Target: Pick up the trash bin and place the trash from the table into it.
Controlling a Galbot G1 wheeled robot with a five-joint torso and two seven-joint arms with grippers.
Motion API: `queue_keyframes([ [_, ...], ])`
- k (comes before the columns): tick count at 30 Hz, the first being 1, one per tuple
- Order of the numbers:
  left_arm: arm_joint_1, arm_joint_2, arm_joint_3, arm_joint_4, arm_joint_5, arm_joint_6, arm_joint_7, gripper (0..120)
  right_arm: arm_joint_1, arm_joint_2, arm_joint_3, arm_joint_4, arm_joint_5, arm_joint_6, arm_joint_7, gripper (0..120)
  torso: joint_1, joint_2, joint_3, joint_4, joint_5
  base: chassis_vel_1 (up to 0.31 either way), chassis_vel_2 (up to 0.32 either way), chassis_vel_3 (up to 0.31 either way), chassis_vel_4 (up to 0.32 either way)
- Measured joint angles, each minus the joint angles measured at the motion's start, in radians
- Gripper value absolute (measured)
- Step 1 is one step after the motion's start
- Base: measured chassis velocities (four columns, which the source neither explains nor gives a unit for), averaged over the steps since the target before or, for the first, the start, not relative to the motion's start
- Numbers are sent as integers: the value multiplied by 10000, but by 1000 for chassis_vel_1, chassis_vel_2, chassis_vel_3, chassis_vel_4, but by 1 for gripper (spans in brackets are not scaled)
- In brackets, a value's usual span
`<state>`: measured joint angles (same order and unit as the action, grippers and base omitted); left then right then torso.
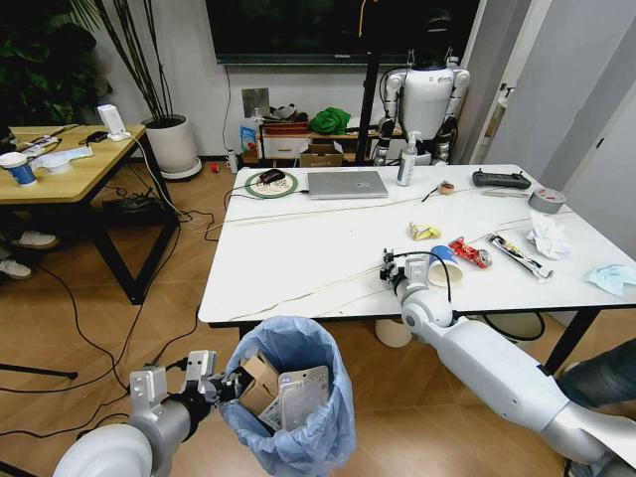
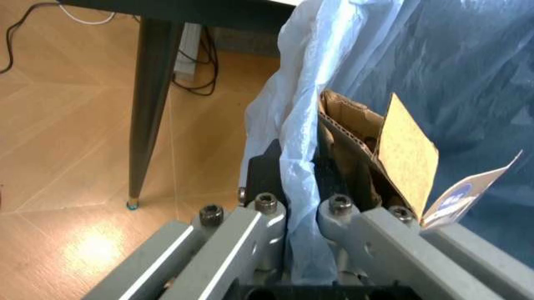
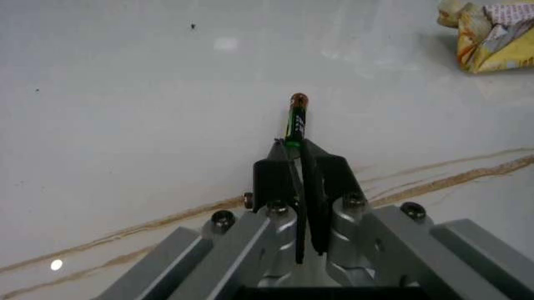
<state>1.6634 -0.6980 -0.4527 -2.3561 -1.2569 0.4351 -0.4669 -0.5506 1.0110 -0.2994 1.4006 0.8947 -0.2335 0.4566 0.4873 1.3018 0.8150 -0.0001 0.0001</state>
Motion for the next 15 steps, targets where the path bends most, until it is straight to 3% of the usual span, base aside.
queue_keyframes([
  [8, 8, -22, 12, 5, 16, -3, 6, 0, -83, -469, -115, 1213, 362, 430, -589, 0, 1, 0, 2, 0, 0, 0, 0, 0, 0],
  [15, -34, -37, 23, -5, 22, -6, 13, 0, -81, -1548, -351, 3884, 1061, 1427, -2412, 0, 1, 0, -1, 2, -2, 0, 0, 0, 0],
])
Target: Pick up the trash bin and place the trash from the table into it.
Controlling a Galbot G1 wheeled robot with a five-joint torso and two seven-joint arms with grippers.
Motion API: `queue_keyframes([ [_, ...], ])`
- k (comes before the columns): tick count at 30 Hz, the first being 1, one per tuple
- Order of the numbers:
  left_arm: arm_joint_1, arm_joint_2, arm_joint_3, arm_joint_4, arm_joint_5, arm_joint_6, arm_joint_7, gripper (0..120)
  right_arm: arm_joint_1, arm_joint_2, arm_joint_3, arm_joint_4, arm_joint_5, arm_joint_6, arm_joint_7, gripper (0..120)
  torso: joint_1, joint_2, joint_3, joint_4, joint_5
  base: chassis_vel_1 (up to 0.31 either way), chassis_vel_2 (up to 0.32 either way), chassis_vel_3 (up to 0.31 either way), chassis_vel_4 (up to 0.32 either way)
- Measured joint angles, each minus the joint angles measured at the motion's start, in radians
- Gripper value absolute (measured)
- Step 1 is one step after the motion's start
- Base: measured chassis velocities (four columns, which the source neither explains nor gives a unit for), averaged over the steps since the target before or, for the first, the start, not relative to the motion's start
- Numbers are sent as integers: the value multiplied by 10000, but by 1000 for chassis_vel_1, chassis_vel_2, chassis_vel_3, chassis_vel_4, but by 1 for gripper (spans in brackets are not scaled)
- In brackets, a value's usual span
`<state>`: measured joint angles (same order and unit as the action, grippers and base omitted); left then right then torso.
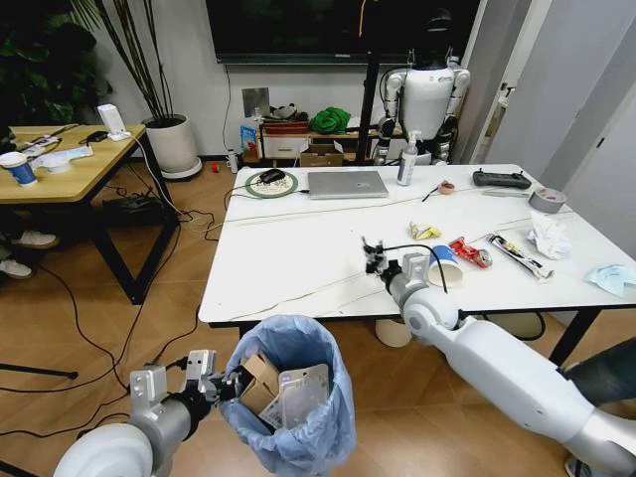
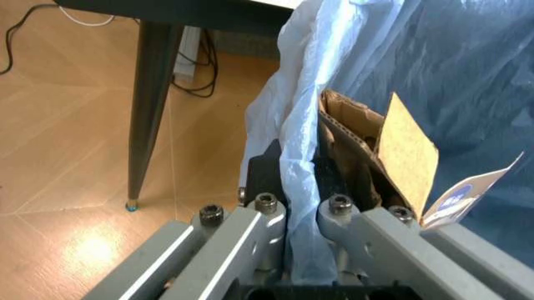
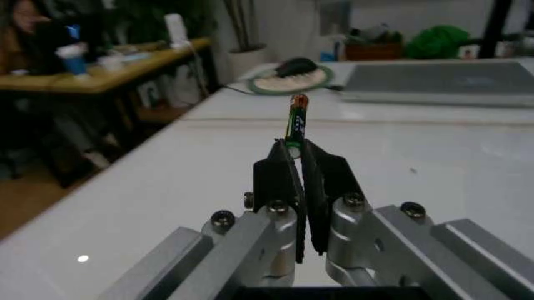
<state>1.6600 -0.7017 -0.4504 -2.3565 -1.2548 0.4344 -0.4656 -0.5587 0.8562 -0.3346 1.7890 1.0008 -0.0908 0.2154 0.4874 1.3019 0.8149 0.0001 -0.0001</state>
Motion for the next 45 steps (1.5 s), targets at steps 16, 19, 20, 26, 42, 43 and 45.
queue_keyframes([
  [16, -80, -95, -95, -6, -11, -8, -3, 0, -696, -2385, -397, 2261, -508, 1431, -6851, 0, -1, 2, -1, -4, 1, 0, 0, 0, 0],
  [19, -92, -105, -104, -10, -22, -8, -10, 0, -706, -2400, -324, 1962, -949, 1556, -8143, 0, -1, 2, 0, -2, 2, 0, 0, 0, 0],
  [20, -95, -106, -106, -12, -26, -8, -11, 0, -714, -2403, -274, 1869, -1140, 1593, -8505, 0, -1, 2, 0, -1, 2, 0, 0, 0, 0],
  [26, -134, -135, -108, -17, -35, -8, -20, 0, -748, -2455, -109, 1491, -2189, 1956, -9410, 4, -1, 1, 0, -1, 2, 0, 0, 0, 0],
  [42, -79, -255, -79, -60, 63, -8, -17, 0, -1157, -2485, 1002, 1134, -2403, 2194, -8569, 59, -1, -1, 1, -3, 1, 0, 0, 0, 0],
  [43, -9, -302, -82, -85, 113, -8, -4, 0, -1122, -2487, 1076, 1100, -2294, 2203, -8183, 63, -1, 0, 1, -3, 1, 0, 0, 0, 0],
  [45, 62, -365, -96, -122, 210, -8, 23, 0, -1123, -2503, 1237, 1041, -2106, 2276, -7117, 71, 0, -1, 1, -1, 1, 0, 0, 0, 0],
])
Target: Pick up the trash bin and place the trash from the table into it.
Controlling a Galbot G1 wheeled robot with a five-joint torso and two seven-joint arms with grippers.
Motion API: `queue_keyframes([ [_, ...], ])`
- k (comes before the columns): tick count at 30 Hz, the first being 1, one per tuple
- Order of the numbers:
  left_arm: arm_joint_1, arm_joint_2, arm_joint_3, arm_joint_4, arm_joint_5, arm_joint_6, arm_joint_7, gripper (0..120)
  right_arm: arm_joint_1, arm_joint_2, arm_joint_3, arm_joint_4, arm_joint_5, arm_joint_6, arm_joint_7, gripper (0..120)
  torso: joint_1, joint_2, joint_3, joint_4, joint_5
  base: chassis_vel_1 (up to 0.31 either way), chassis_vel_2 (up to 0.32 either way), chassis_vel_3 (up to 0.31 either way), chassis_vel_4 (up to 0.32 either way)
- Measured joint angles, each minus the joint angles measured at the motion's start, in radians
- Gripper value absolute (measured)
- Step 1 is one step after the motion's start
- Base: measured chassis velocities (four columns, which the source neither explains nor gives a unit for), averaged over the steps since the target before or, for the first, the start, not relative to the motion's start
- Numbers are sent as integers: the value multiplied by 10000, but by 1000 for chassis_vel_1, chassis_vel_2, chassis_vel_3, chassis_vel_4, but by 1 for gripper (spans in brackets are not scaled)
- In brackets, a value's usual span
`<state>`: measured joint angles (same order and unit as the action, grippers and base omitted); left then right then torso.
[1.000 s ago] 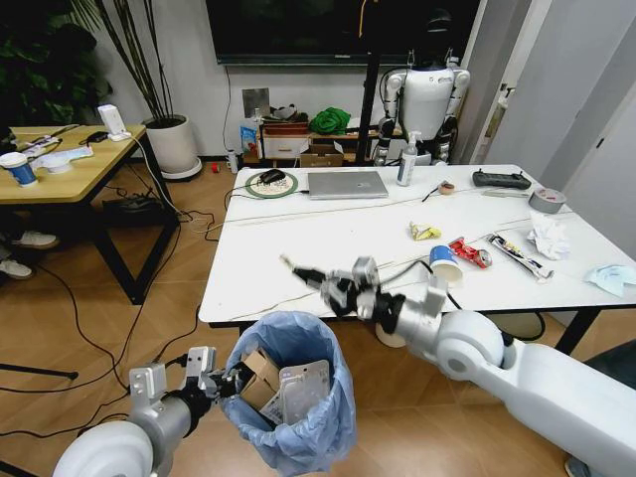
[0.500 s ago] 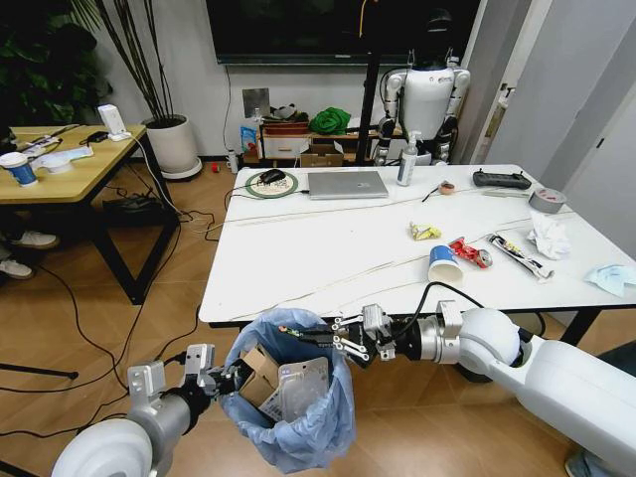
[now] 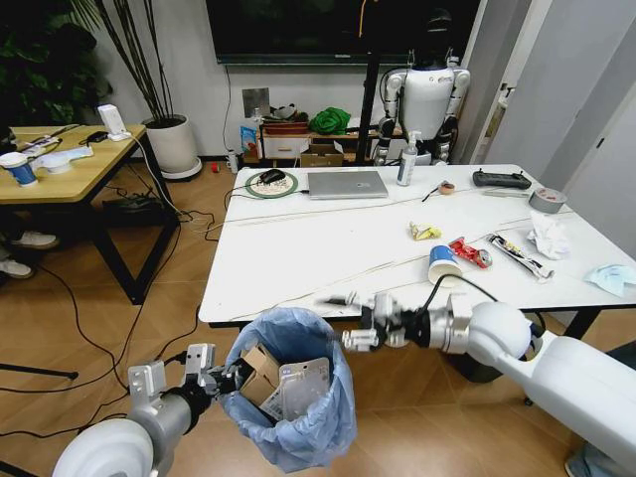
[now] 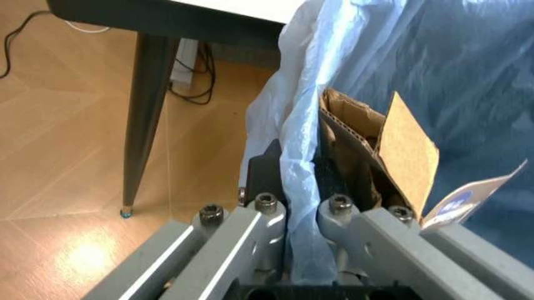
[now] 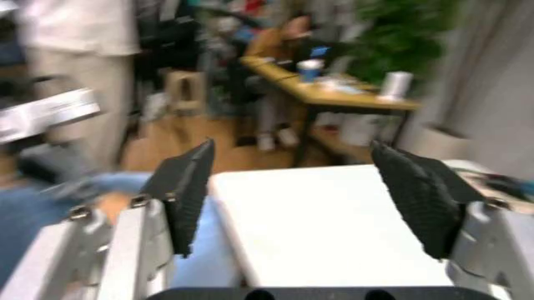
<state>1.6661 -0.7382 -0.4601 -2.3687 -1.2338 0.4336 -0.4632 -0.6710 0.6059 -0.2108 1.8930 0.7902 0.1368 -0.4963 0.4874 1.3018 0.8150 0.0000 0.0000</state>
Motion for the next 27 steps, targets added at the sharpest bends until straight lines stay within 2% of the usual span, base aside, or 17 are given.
queue_keyframes([
  [2, 55, -74, -49, -36, 77, -2, 15, 0, -177, 32, 196, -94, 241, 65, 1150, 79, 0, 0, 0, -2, 0, 0, 0, 0, 0],
  [3, 114, -129, -92, -62, 130, -9, 23, 0, -225, 61, 246, -129, 333, 64, 1459, 84, 0, 0, 0, -4, 1, 0, 0, 0, 0],
  [5, 158, -168, -119, -78, 164, -15, 28, 0, -259, 86, 277, -150, 406, 61, 1657, 84, 0, 0, 0, -4, 1, 0, 0, 0, 0],
  [8, 349, -350, -241, -167, 296, -37, 47, 0, -584, 203, 493, -228, 818, 33, 2697, 98, 0, 0, 0, 0, 2, 0, 0, 0, 0],
  [14, 419, -447, -373, -206, 398, -79, 61, 0, -1750, 200, 1796, -411, 793, -20, 3178, 100, 0, 0, 0, -2, 2, 0, 0, 0, 0],
  [19, 459, -452, -383, -203, 432, -92, 72, 0, -3104, 178, 3570, -720, 467, -383, 3485, 100, 0, 0, 0, -3, 4, 0, 0, 0, 0],
  [20, 459, -452, -383, -203, 432, -92, 72, 0, -3104, 178, 3570, -720, 467, -383, 3485, 100, 0, 0, 0, -3, 4, 0, 0, 0, 0],
  [27, 393, -380, -381, -203, 415, -99, 76, 0, -4279, 220, 5176, -1158, -573, -916, 4485, 100, 0, 0, 0, -1, 1, 0, 0, 0, 0],
])
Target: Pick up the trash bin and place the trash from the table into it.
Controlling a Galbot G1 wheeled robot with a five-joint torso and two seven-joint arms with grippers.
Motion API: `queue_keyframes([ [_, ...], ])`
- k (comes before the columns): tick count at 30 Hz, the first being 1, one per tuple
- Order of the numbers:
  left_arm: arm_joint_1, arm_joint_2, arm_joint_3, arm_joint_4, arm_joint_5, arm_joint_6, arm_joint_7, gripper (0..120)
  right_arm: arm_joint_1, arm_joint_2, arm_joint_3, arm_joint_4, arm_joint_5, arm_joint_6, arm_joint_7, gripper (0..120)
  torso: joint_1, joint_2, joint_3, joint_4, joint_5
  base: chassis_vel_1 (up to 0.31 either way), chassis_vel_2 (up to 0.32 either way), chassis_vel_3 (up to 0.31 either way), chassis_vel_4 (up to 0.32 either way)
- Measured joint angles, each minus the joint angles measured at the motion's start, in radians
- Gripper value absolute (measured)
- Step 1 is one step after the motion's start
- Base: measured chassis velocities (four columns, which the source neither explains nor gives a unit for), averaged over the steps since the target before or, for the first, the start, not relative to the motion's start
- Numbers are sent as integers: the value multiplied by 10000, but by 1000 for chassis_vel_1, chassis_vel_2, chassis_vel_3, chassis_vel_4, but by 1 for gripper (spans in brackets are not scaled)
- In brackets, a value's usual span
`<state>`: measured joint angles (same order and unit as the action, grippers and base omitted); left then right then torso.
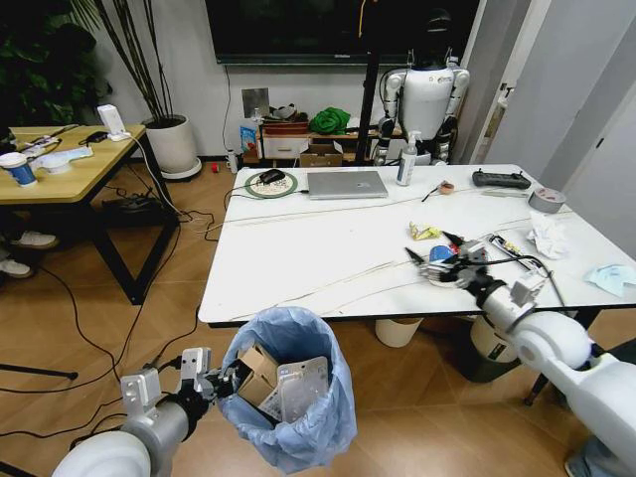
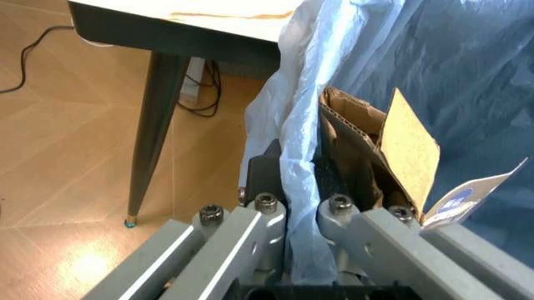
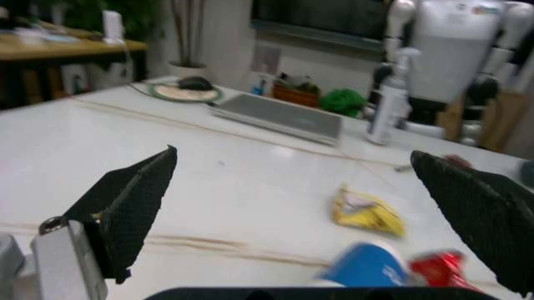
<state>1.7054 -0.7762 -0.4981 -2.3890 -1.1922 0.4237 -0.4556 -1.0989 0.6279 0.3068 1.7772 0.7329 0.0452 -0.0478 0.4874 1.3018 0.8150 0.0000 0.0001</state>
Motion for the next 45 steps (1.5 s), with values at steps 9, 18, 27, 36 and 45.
queue_keyframes([
  [9, -35, 60, -6, 15, -45, -5, 2, 0, -984, 242, 656, -912, -1089, -118, 169, 100, 0, 1, 0, -3, 1, 0, 0, 0, 0],
  [18, 50, -13, -14, 11, -32, -8, 3, 0, -77, 546, -294, -1926, -1230, -41, 249, 100, 0, 0, 0, 0, 0, 0, 0, 0, 0],
  [27, 10, -57, 3, 50, -24, -10, 1, 0, 685, 762, -909, -3108, -1144, 137, 100, 96, 0, 0, 0, -1, 0, 0, 0, 0, 0],
  [36, -117, -54, 69, 142, -31, -12, 1, 0, 973, 712, -943, -3358, -884, 199, 4, 68, 0, 1, 0, -1, -4, 0, 0, 0, 0],
  [45, -110, -63, 75, 153, -35, -12, -2, 0, 1269, 735, -1314, -3369, -794, 176, 106, 34, 0, 0, 0, -1, 0, 0, 0, 0, 0],
])
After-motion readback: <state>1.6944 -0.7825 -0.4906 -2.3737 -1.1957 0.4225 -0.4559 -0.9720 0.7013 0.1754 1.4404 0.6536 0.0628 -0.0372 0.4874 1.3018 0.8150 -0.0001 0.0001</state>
